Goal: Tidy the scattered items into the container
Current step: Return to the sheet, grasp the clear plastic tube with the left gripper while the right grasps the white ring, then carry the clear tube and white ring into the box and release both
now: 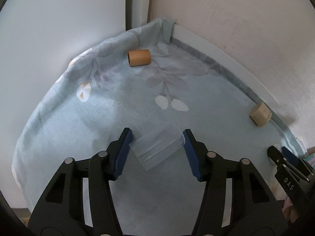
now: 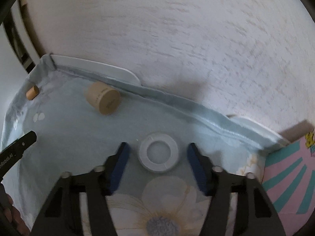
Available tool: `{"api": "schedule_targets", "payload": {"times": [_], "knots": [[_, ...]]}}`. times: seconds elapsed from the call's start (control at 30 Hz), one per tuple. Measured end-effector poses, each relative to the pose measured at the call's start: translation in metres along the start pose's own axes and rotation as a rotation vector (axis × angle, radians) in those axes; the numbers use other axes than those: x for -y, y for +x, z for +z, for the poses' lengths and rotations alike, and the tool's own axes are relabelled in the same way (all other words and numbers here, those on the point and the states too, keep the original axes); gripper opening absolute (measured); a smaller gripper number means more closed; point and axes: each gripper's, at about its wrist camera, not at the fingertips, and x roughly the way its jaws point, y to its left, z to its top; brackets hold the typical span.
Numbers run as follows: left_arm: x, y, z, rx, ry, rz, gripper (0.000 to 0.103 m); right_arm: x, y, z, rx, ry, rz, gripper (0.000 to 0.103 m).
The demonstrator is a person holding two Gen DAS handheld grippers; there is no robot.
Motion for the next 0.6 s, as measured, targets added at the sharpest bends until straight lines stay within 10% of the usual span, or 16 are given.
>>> {"api": "schedule_targets", "payload": {"times": [0.6], "knots": [[0.009,-0.067,0.020,0.017,0.154,-0.159,0.050,0.015,-0.050,0.006,0.051,0.044,0.071,0.039]]}}
